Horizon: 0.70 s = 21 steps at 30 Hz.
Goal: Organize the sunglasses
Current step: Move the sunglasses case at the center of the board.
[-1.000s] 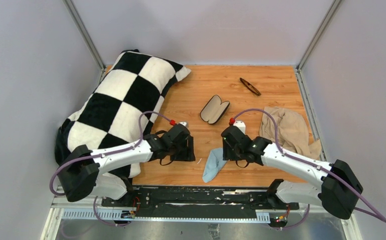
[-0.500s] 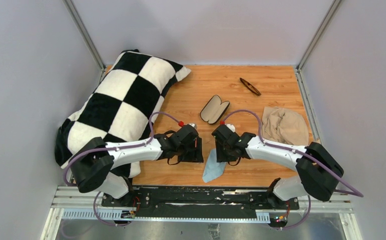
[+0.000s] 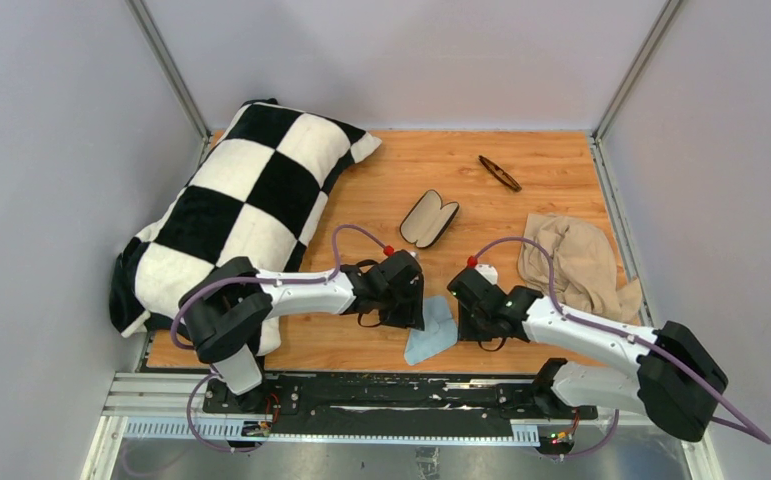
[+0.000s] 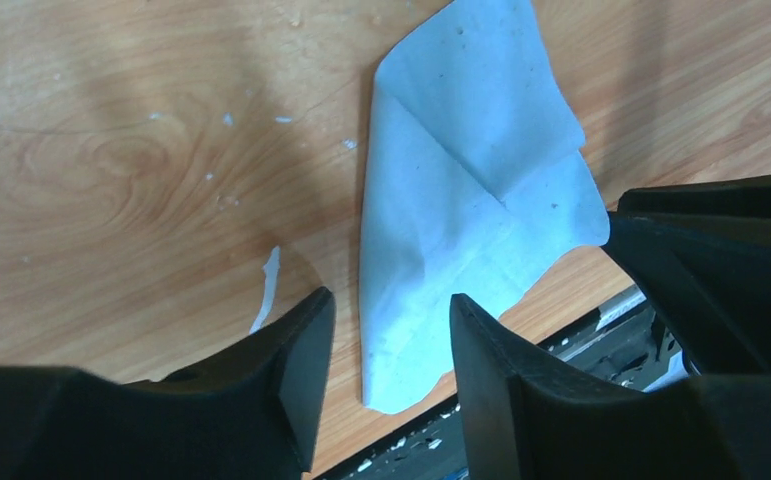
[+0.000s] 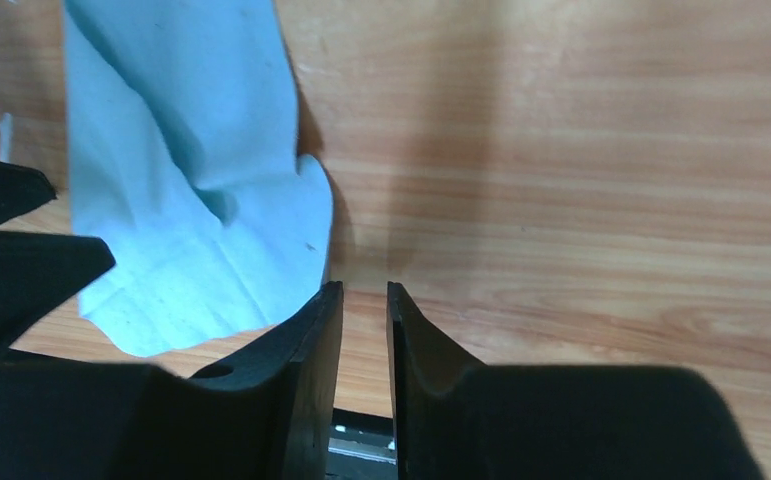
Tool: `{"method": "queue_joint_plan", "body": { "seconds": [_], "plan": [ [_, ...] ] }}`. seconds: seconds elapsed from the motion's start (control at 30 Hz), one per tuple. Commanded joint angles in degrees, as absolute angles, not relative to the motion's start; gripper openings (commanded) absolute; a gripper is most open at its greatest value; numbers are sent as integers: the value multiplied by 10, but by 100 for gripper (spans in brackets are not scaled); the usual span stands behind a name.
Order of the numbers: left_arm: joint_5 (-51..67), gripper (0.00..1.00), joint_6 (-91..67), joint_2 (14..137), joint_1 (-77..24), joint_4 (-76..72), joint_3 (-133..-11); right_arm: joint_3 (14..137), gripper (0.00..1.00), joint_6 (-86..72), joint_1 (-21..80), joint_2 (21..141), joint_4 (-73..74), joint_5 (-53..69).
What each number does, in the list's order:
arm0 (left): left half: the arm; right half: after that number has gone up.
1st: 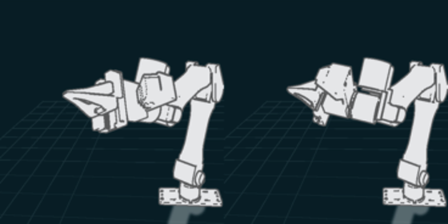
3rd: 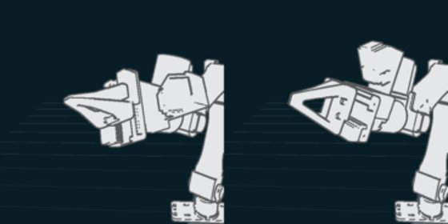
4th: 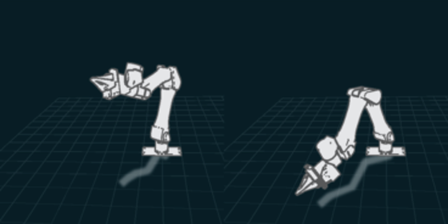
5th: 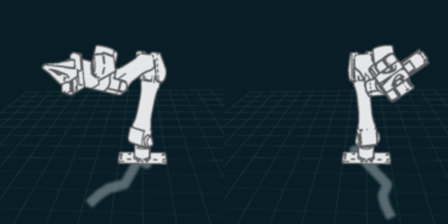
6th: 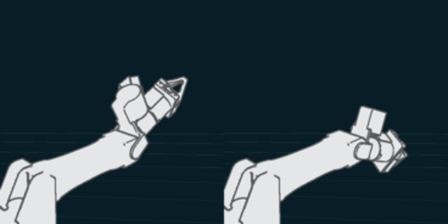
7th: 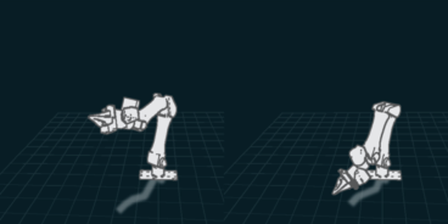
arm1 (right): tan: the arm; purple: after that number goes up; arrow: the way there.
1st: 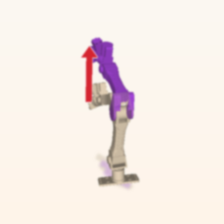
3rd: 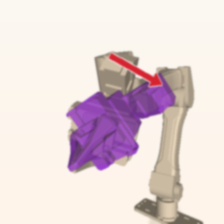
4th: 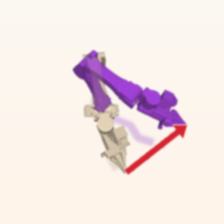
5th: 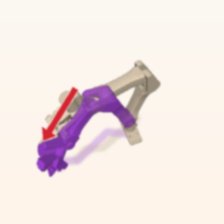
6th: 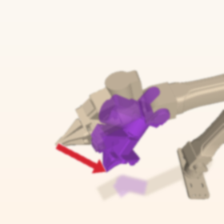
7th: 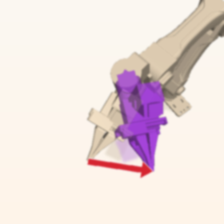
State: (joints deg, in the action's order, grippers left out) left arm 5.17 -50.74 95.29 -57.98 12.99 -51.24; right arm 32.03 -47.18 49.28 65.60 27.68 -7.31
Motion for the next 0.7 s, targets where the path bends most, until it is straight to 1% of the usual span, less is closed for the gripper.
{"method": "queue_joint_plan", "body": {
  "seconds": [0.0,0.1,0.17,0.23,0.27,0.3,0.43,0.47,0.5,0.6,0.67],
  "plan": [
    [63,48,-511,973,-588,107,-521,289,31,-502,495,611,325,-98],
    [56,38,-518,982,-588,92,-515,281,36,-507,494,578,336,-105],
    [42,26,-519,988,-587,93,-518,284,39,-507,494,559,345,-110],
    [31,10,-515,993,-585,99,-527,289,41,-508,494,542,358,-116],
    [30,3,-509,996,-583,102,-534,293,42,-508,494,533,362,-119],
    [29,0,-501,999,-578,109,-543,294,43,-508,493,525,366,-122],
    [37,0,-452,1011,-550,121,-576,307,43,-476,492,506,363,-144],
    [37,4,-440,1015,-542,126,-585,317,44,-463,492,508,369,-150],
    [35,10,-428,1019,-533,134,-597,329,44,-452,492,510,378,-162],
    [22,34,-394,1029,-507,171,-631,353,45,-433,488,520,399,-192],
    [14,46,-378,1032,-497,207,-657,359,45,-429,483,519,400,-197]
  ]
}}
